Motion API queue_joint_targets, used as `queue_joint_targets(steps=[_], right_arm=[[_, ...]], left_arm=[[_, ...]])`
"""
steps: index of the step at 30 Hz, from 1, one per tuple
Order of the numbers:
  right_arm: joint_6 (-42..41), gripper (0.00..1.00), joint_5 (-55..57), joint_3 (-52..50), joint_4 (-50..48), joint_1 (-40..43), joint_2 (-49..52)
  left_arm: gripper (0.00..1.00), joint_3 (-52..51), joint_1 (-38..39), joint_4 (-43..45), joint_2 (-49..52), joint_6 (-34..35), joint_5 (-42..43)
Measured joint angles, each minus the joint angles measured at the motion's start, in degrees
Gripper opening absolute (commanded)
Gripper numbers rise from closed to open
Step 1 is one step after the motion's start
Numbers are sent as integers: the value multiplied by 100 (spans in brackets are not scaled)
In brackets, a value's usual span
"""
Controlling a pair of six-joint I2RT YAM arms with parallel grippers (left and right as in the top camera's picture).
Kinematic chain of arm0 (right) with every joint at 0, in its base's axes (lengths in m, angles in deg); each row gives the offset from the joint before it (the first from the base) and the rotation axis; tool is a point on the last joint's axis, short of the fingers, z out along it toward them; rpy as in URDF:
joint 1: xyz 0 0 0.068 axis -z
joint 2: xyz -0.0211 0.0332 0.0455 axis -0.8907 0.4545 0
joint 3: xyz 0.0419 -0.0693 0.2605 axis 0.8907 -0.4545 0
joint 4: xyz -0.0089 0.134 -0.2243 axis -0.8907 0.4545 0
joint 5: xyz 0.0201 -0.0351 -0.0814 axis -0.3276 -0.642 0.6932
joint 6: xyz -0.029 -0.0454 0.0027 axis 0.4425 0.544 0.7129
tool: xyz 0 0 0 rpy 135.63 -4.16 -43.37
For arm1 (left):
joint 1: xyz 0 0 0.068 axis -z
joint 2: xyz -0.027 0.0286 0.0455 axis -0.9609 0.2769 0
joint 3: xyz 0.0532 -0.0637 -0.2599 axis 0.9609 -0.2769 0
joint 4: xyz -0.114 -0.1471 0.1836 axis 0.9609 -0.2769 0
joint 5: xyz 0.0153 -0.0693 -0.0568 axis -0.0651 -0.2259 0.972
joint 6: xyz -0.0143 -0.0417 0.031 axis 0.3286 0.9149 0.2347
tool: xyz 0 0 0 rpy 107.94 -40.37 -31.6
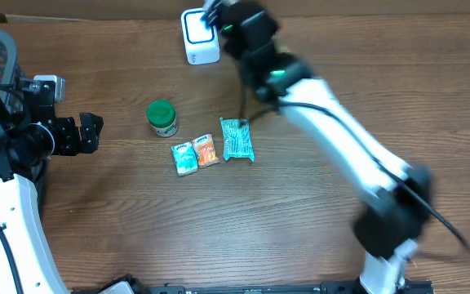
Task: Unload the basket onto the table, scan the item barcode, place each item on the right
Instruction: 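Hold the bag over the white barcode scanner with the right gripper, then lower the mushroom bag onto the table right side and release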
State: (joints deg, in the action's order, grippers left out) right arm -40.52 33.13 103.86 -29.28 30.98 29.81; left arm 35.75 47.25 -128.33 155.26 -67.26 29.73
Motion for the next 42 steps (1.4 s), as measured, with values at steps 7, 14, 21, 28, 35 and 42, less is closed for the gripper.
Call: queue_joint_targets(steps=[7,14,21,28,35,42], right_arm=[[-2680,4,-2238,157,2083,1346,-1816],[-3683,4,-4955,-2,3423,3259,-1696],[-3923,4,-6100,-1279,3036,4640,-1572],[-4044,4,-6415,-3136,1646,5248,-1491],[-4087,5,-6242,-4162,831,5591,-966],[-4148,39,-5810,-4190,479,5633,-782]], left_arm=[[100,0,0,4,0,0,0],[99,0,0,4,0,0,-2],[100,0,0,7,0,0,-2],[100,0,0,4,0,0,-2],[100,0,0,4,0,0,0],[100,0,0,4,0,0,-2]])
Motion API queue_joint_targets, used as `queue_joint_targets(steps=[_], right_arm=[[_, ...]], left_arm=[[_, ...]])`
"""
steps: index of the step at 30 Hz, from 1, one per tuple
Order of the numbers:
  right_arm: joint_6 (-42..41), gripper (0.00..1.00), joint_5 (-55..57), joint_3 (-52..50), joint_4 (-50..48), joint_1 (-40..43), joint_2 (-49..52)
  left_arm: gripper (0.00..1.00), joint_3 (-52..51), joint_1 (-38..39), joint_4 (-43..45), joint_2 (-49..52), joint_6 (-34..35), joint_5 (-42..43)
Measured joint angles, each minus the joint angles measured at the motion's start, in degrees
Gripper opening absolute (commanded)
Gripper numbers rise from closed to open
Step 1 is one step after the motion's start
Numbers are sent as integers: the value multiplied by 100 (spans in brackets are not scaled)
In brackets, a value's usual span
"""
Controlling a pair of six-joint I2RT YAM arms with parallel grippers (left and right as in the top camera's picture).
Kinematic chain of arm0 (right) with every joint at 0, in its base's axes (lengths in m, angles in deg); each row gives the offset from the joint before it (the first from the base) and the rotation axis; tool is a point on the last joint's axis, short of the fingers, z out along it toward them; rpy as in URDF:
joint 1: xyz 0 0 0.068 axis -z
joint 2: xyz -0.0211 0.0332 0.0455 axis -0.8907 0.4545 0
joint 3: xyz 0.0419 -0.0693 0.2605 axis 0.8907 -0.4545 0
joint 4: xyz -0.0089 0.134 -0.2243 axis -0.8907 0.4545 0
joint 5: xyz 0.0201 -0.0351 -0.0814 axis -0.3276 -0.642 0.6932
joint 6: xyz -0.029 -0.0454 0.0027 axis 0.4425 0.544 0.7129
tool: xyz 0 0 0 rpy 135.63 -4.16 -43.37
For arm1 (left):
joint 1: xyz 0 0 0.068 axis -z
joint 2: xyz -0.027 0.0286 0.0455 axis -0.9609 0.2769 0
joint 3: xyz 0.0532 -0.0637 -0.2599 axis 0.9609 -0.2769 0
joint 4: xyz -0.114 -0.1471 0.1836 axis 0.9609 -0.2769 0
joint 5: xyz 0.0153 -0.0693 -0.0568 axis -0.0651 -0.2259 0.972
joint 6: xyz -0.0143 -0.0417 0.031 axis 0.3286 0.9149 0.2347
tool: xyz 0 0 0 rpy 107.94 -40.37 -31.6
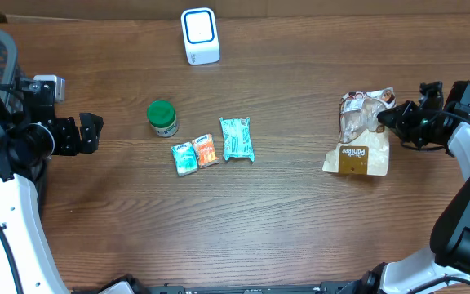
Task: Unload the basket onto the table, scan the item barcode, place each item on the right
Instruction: 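Lower the mushroom bag onto the table right side and release, then raise the right gripper away from the bag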
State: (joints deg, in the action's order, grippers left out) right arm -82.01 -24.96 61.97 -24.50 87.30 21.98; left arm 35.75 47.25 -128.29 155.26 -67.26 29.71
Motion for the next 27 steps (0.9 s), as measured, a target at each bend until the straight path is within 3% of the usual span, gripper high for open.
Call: queue_joint_targets(steps=[3,6,14,17,23,27], right_arm=[[20,52,127,48,-4,0,0],[24,57,195,332,260,0,2],[-28,80,221,1912,2151,-83,4],[-33,89,177,2197,2422,-262,4],[26,99,133,2267,2387,-745,4],[66,100,330,2267,2149,-951,4]], left_arm=[[99,0,0,0,0,0,0],[100,0,0,-2,0,0,2],[100,0,0,-4,0,0,2],[100,0,0,0,0,0,0],[100,0,0,0,0,0,2],[100,0,0,0,0,0,0]])
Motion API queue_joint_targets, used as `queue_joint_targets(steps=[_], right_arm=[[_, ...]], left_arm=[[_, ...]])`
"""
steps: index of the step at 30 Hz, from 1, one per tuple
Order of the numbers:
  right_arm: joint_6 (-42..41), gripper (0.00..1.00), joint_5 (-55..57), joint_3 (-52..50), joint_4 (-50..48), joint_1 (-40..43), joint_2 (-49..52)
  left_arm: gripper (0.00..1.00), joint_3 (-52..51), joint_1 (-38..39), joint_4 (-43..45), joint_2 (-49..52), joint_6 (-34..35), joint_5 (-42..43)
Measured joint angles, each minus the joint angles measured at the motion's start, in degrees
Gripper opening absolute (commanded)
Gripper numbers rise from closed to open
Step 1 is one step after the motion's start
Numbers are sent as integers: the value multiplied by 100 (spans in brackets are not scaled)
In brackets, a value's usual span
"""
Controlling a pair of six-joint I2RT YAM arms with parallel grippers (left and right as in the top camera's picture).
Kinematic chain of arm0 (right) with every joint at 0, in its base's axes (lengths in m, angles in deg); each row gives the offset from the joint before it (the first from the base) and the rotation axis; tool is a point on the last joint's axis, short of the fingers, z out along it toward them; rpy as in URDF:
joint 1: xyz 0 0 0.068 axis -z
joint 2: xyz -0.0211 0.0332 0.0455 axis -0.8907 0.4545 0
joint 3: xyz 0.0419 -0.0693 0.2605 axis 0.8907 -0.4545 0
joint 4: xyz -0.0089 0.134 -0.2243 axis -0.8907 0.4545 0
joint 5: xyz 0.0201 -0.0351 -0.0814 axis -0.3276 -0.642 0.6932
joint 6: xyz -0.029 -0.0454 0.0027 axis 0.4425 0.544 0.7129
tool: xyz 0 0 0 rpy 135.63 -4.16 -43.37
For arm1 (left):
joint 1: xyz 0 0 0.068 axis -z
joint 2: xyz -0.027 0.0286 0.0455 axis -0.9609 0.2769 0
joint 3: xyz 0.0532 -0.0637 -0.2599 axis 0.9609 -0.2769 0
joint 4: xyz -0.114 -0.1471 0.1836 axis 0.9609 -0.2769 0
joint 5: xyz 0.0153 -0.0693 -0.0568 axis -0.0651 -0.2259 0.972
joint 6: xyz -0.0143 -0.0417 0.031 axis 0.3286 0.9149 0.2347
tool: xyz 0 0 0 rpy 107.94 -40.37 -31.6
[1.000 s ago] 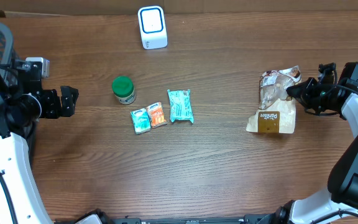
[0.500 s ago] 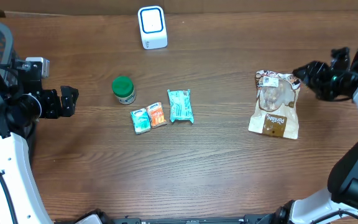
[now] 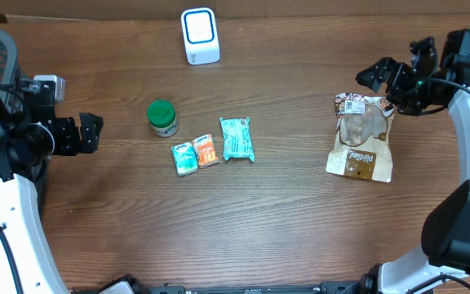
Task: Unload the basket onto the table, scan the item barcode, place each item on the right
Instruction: 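Raise the right gripper away from the bag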
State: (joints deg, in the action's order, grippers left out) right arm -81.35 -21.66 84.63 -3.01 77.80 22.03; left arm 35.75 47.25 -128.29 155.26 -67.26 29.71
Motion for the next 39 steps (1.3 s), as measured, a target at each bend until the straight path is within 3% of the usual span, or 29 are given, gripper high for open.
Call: queue_joint_targets(steps=[5,10,12,18,33,39], right_arm=[[42,99,234,0,219,-223,0],[107,70,361,-2,345,-706,26],[138,66,463,-46,273,-938,48],[129,67,662,-710,-205,-1486,92],[125,69,1436,-1663,-586,-1506,109],[131,77,1659,-2144,-857,-1497,118]], left_arm=[[100,0,0,0,0,0,0],[99,0,0,0,0,0,0],[99,0,0,0,0,0,2],[99,0,0,0,0,0,2],[100,0,0,0,0,0,2],[100,0,0,0,0,0,2]])
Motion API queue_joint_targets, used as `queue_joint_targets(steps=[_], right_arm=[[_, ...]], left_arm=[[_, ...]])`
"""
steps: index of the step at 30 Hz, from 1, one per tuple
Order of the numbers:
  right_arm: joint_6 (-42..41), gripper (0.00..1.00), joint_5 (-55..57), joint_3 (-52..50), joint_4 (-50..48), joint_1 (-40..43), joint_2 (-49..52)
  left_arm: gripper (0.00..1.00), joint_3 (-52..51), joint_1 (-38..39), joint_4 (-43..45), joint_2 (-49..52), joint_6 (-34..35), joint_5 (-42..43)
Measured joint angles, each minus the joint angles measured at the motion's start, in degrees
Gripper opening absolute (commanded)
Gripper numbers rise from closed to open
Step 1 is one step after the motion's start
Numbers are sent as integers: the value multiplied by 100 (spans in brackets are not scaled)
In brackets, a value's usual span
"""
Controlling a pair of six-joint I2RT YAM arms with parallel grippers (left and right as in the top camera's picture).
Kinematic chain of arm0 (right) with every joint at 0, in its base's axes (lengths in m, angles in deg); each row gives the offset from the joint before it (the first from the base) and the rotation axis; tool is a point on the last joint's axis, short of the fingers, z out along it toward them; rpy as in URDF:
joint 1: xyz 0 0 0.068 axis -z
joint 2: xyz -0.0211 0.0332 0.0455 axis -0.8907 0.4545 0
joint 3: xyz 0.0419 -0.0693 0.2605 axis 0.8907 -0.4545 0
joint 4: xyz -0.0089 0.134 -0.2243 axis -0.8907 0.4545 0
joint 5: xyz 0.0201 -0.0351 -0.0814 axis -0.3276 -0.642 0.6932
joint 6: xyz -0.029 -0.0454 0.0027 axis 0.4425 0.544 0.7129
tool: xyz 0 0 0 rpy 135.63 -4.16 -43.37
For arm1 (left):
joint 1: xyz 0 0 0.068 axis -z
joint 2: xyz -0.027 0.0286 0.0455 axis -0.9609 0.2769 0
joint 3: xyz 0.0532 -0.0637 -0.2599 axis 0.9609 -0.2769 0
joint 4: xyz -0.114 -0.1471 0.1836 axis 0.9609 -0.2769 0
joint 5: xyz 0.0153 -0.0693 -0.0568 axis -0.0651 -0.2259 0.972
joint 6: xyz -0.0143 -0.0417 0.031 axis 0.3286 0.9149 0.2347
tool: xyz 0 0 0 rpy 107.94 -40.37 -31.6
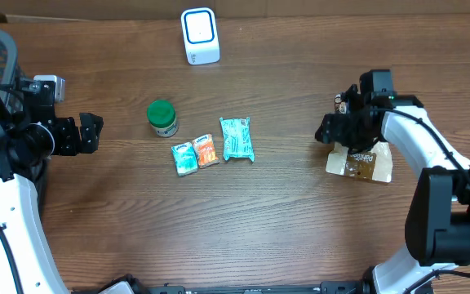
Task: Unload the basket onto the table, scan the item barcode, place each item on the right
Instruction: 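Raise the right gripper away from the bag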
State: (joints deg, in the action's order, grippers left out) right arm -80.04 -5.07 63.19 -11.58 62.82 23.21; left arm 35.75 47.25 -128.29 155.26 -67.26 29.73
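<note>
The white scanner (200, 35) with a blue outline stands at the back of the table. A brown snack bag (364, 162) lies at the right. Its upper half is hidden under my right gripper (325, 131), which points left just past the bag's left edge. Whether its fingers are apart is unclear from above. A green-lidded jar (162, 118), a teal packet (237, 138) and two small packets (184, 158) (206, 150) lie mid-table. My left gripper (95, 132) hovers open at the far left, with nothing in it.
A grey mesh chair back stands beyond the left arm. The wooden table (300, 237) runs bare along its front. The right arm's base sits at the front right.
My right gripper was open beyond the bag's top right corner. It is now lower and further left, over the bag's upper half. The bag lies about where it was. The left arm is unchanged.
First my right arm reached to the back by the scanner, blurred. Then it was at the right, its gripper at the top of a crumpled brown bag. Then the bag lay flat with the gripper open and apart from it. Now the gripper covers the bag's top.
</note>
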Motion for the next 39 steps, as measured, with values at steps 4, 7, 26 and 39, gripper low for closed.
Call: queue_joint_targets(steps=[4,7,26,39], right_arm=[[-2,83,179,-203,-153,2,33],[-2,86,387,-273,-151,2,63],[-2,91,227,-4,501,341,72],[11,100,-1250,2142,1001,341,74]], left_arm=[[100,0,0,0,0,0,0],[100,0,0,0,0,0,0],[99,0,0,0,0,0,0],[100,0,0,0,0,0,-2]])
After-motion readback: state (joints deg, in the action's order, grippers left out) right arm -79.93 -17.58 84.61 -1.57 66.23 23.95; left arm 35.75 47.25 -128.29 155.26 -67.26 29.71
